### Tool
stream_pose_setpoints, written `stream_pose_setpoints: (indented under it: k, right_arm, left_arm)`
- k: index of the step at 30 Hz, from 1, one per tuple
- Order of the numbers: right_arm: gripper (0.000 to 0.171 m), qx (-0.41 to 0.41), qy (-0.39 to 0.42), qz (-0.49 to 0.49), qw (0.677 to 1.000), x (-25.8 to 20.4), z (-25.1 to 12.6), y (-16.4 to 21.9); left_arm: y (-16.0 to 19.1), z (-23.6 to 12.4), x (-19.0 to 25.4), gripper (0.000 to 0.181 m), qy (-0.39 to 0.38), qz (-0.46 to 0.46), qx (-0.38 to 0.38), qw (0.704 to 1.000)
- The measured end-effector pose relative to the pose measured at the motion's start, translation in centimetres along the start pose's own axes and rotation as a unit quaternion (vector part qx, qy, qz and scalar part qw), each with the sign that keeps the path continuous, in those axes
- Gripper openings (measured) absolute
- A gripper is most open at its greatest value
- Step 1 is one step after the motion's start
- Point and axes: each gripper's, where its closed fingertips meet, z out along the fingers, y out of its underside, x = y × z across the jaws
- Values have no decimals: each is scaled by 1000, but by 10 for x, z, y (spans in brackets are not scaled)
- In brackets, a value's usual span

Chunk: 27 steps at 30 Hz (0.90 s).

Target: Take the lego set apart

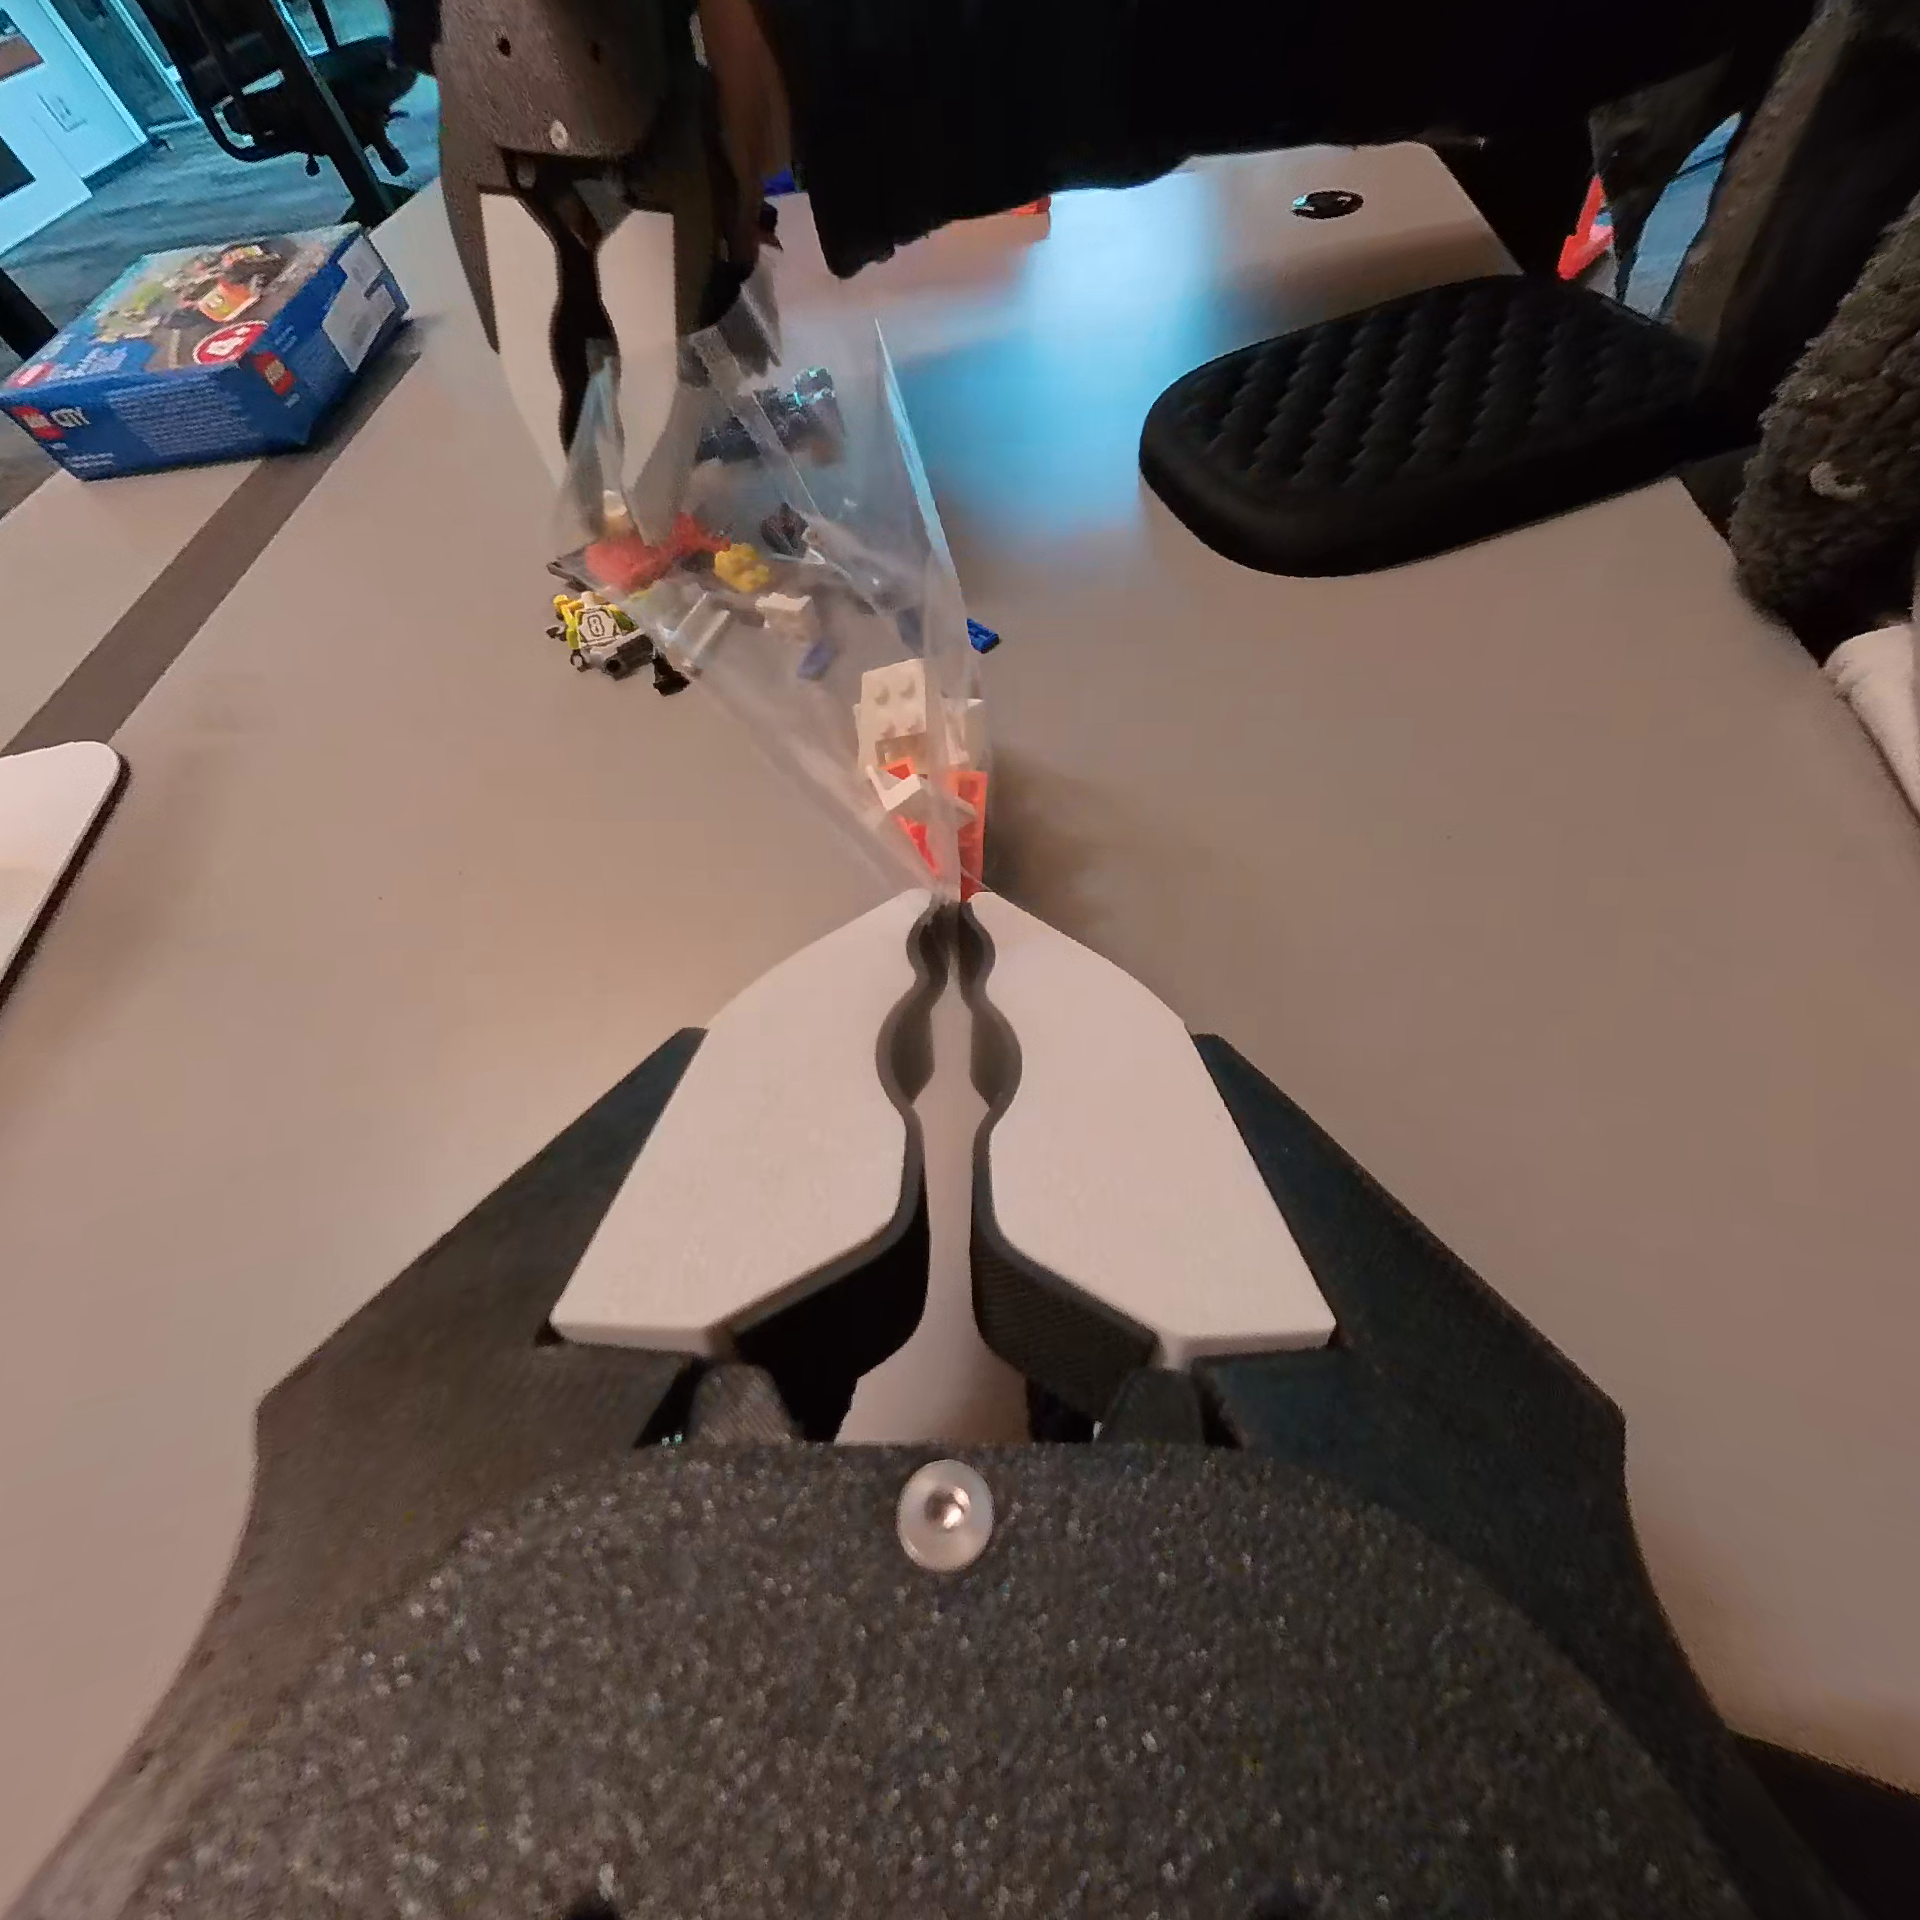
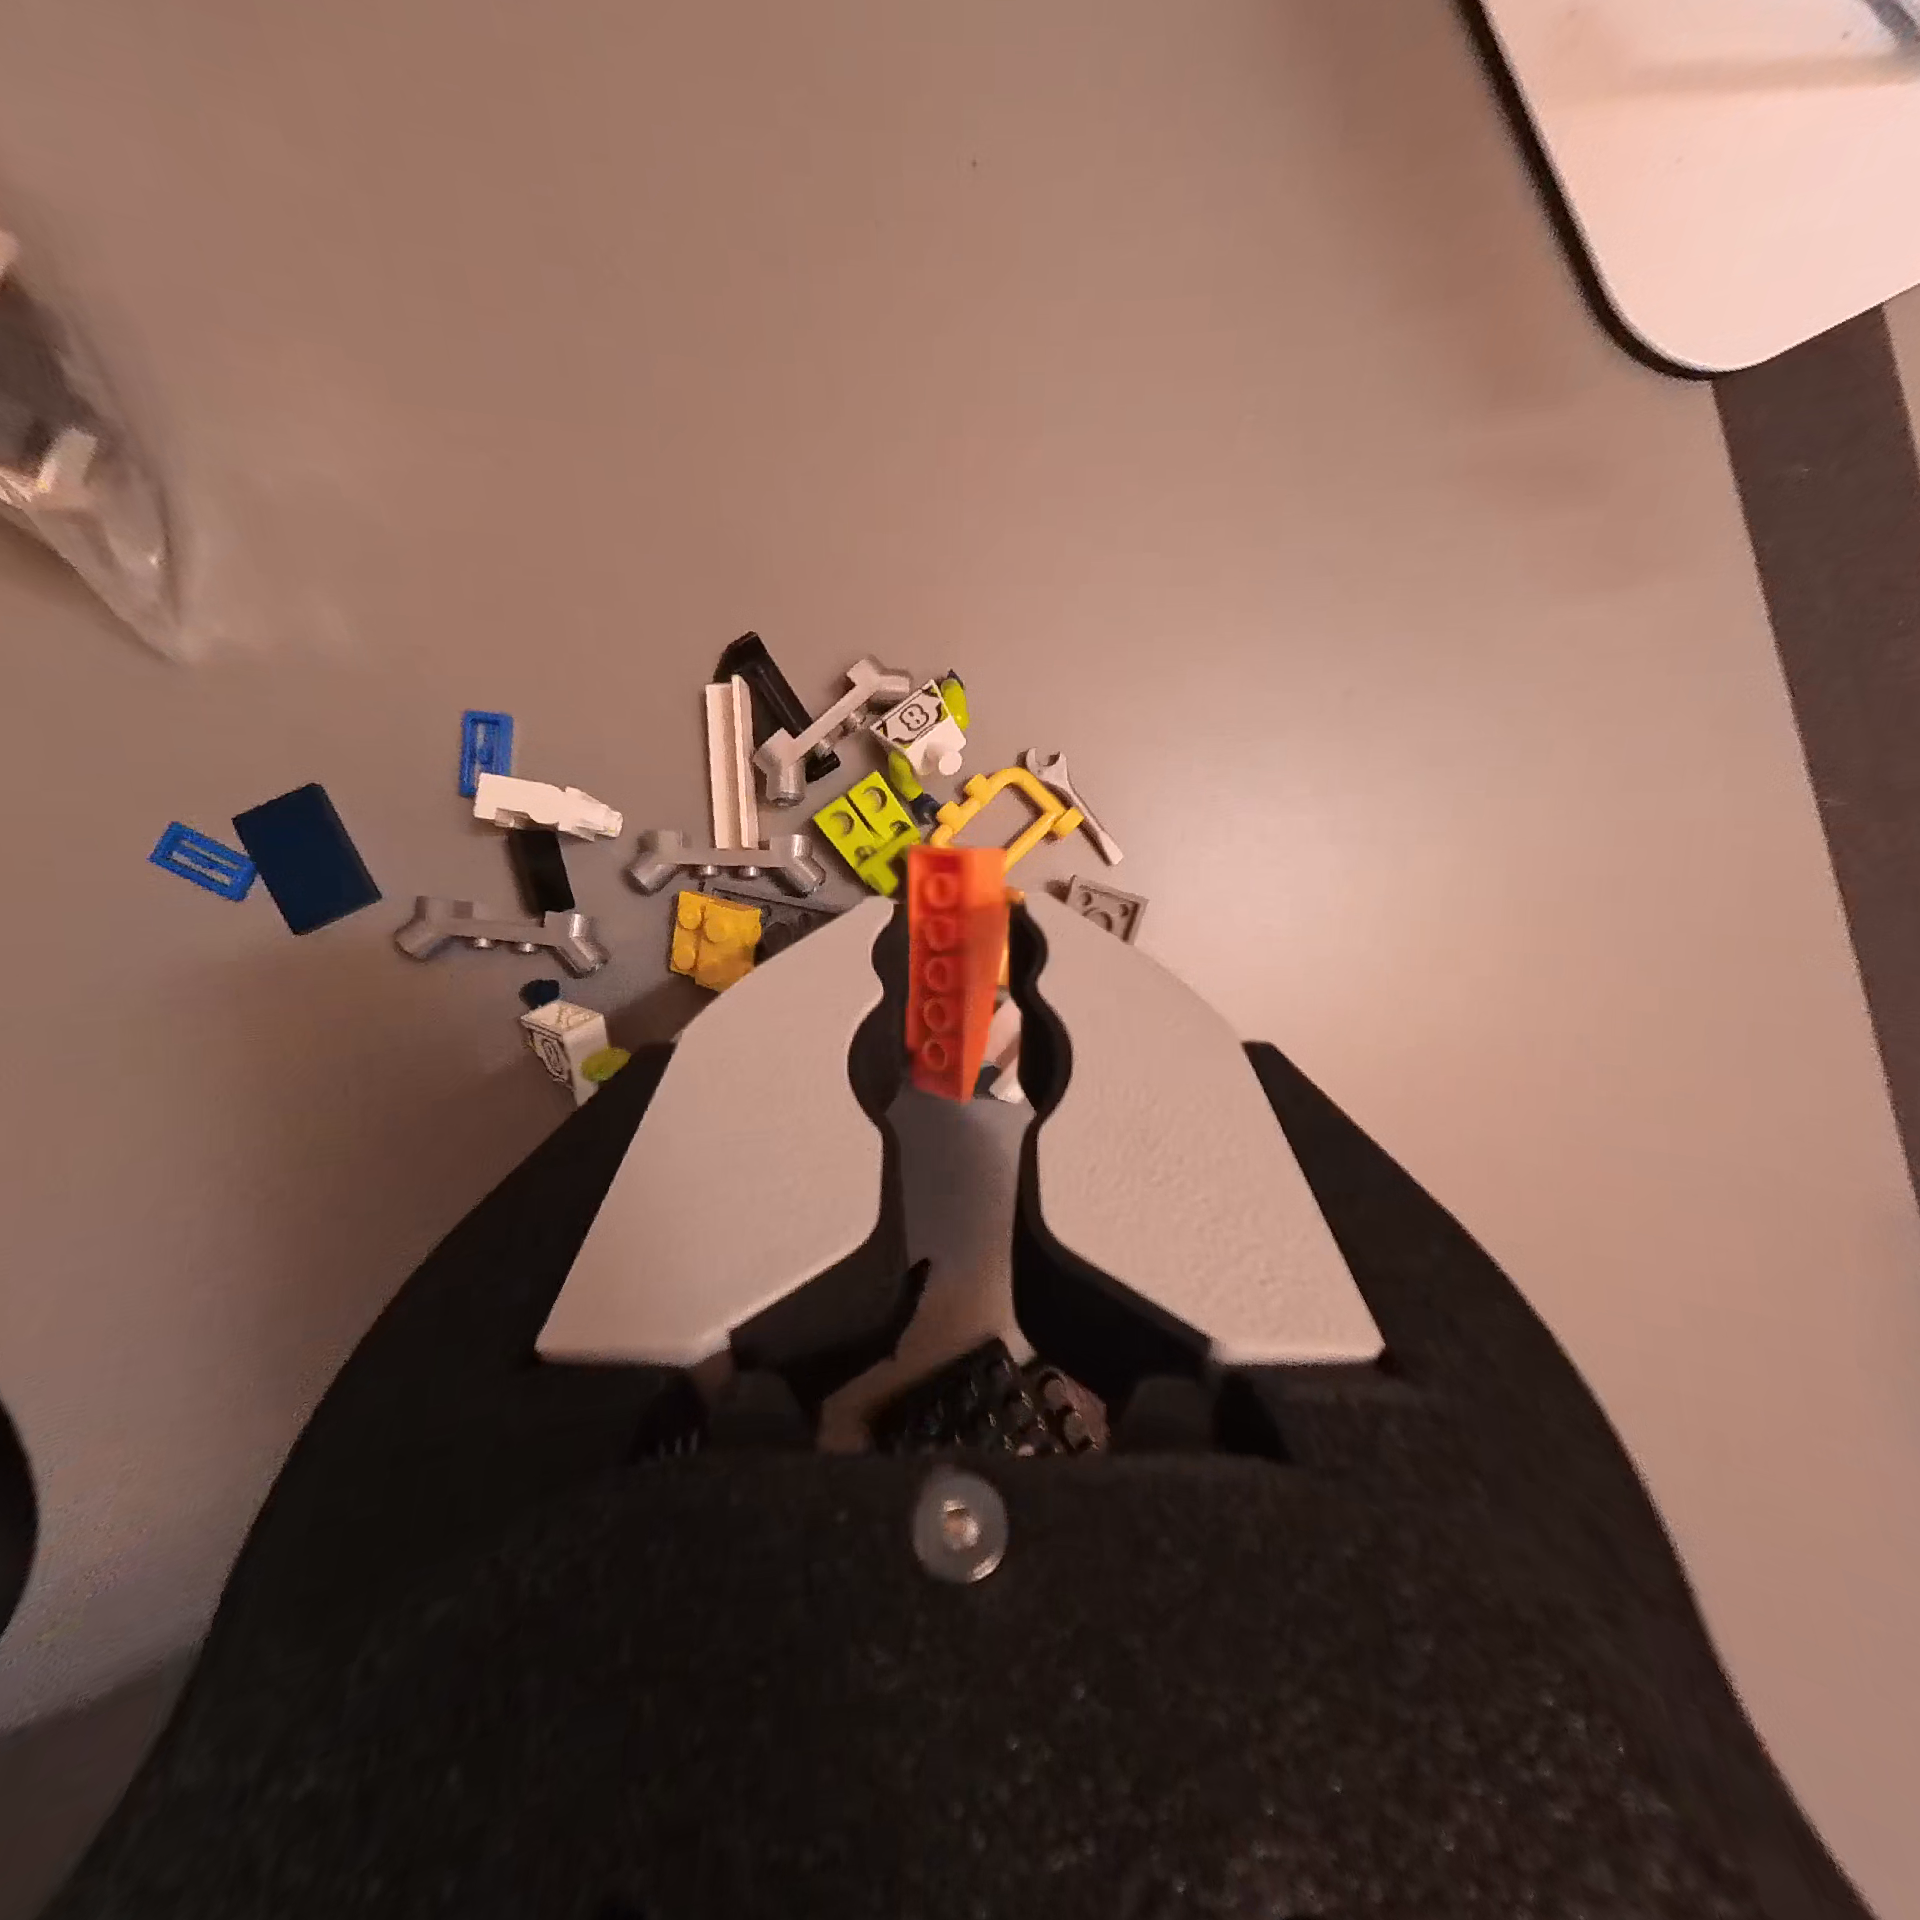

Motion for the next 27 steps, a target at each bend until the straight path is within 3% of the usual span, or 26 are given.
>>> stream_pose_setpoints:
  k: [19, 23, 27]
  right_arm:
    - [17, -4, 5, 10, 1000, -4, 4, 2]
    - [16, 118, -17, -10, 993, -27, -35, -63]
    - [17, 237, -78, -91, 964, -85, -81, -149]
  left_arm:
    - [0, -2, 2, 1, 2, -4, 3, 1000]
    - [-1, -2, 2, 1, 2, -4, 4, 1000]
    - [-1, -2, 2, 1, 3, -5, 4, 1000]
